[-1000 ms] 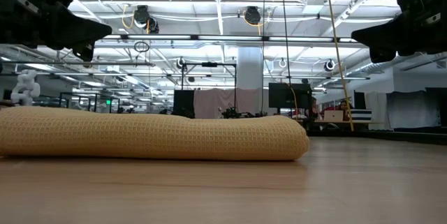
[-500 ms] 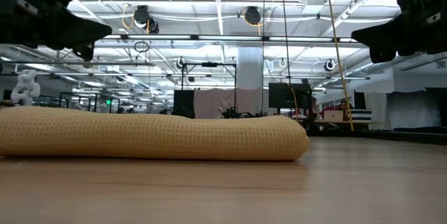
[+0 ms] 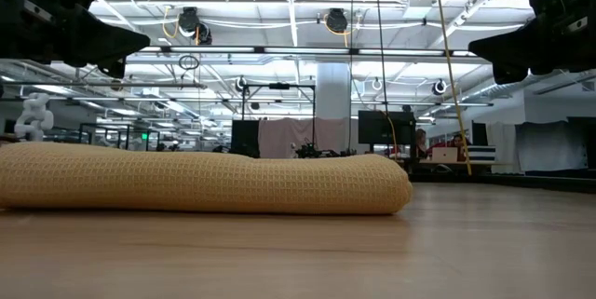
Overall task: Roll towel
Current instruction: Return to Home Position
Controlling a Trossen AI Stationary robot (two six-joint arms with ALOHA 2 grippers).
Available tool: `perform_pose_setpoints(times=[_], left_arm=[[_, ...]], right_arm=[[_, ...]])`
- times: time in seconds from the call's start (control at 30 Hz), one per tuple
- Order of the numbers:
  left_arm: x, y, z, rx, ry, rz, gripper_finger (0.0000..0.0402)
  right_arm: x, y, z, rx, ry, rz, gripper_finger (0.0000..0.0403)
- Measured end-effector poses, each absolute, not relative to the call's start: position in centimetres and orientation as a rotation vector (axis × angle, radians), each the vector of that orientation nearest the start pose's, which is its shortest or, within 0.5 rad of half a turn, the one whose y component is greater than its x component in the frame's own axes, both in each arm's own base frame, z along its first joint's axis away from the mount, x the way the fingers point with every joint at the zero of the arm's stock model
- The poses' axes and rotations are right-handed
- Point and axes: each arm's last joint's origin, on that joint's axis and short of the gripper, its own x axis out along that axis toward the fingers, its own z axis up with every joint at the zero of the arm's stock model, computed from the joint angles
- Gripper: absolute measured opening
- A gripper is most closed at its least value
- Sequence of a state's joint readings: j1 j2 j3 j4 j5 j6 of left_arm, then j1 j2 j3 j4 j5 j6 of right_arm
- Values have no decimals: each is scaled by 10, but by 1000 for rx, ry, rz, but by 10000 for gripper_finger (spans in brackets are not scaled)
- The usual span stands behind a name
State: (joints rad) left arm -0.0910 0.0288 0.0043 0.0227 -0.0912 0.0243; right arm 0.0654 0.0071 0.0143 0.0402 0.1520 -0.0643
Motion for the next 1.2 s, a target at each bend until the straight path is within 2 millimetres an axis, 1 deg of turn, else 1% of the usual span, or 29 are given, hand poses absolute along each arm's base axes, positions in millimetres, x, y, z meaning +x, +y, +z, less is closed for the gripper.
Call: perform_pose_setpoints(times=[1.2], left_arm=[[99,-6,166,6,-13,6,2]], right_arm=[[97,2,172,-59,-44,-89,0]])
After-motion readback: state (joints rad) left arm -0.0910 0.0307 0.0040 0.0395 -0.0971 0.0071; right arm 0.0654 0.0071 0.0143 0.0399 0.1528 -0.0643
